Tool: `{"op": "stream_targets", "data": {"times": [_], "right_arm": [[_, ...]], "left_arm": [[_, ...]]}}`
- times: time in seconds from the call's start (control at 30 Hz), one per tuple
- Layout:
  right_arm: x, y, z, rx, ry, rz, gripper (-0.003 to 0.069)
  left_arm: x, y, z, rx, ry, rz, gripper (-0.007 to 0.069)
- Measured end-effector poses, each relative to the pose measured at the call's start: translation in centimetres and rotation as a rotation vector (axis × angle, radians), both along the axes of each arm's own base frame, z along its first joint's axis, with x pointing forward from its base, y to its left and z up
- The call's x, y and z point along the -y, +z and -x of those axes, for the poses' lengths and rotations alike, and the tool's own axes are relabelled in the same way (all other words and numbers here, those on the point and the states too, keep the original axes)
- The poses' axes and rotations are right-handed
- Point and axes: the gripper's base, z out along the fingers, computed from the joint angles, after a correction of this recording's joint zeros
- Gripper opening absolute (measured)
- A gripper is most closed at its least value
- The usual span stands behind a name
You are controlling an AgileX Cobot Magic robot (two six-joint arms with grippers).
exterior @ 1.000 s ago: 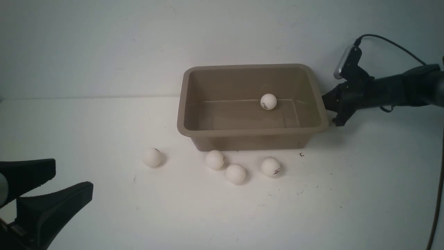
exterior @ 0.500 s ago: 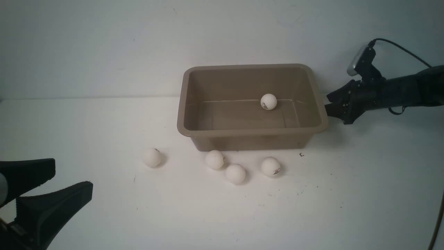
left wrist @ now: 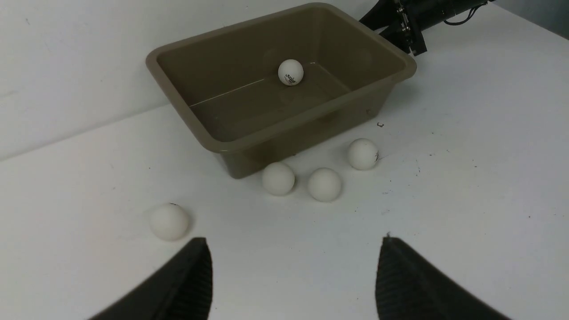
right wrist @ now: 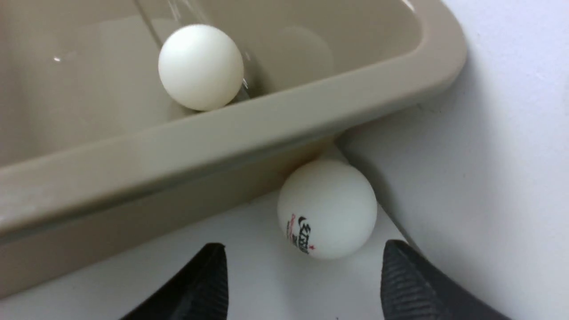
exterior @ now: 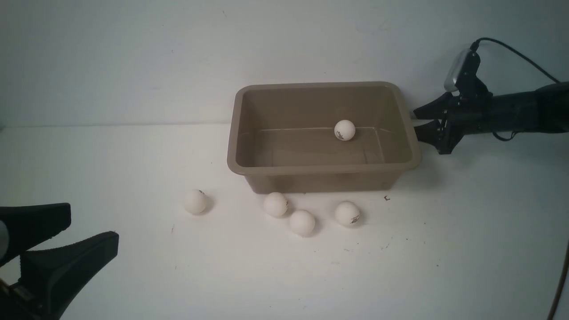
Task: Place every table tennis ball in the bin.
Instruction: Use the right arm to clamp the table tennis ball closest to it
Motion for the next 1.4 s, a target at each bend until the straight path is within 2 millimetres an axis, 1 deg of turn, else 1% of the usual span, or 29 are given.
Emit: {"op": "stream_targets", "data": {"times": [0.27, 0.5, 0.8, 0.93, 1.13, 1.4], "right_arm": [[-0.2, 0.1, 0.0, 0.014, 0.007, 0.001, 0.0430], [-1.4, 0.0, -0.4, 0.041, 0.000, 0.034, 0.0430], [-2.0, -0.2, -0.6, 0.070, -0.008, 0.085, 0.0430], [-2.3, -0.5, -0.7, 0.079, -0.010, 0.092, 0.0430], [-2.6, -2.3, -1.1, 0.065, -0.013, 0.092, 0.0430], [-3.2, -2.0, -1.7, 0.088, -0.020, 0.081, 0.0430]], "left_arm": [[0.0, 0.0, 0.0, -0.006, 0.004, 0.010, 0.0451], [0.0, 0.0, 0.0, -0.007, 0.005, 0.010, 0.0451], [0.0, 0.0, 0.0, -0.008, 0.005, 0.010, 0.0451], [0.0, 0.0, 0.0, -0.008, 0.005, 0.010, 0.0451], [0.0, 0.0, 0.0, -0.008, 0.005, 0.011, 0.0451], [0.0, 0.0, 0.0, -0.013, 0.001, 0.012, 0.0451]]}}
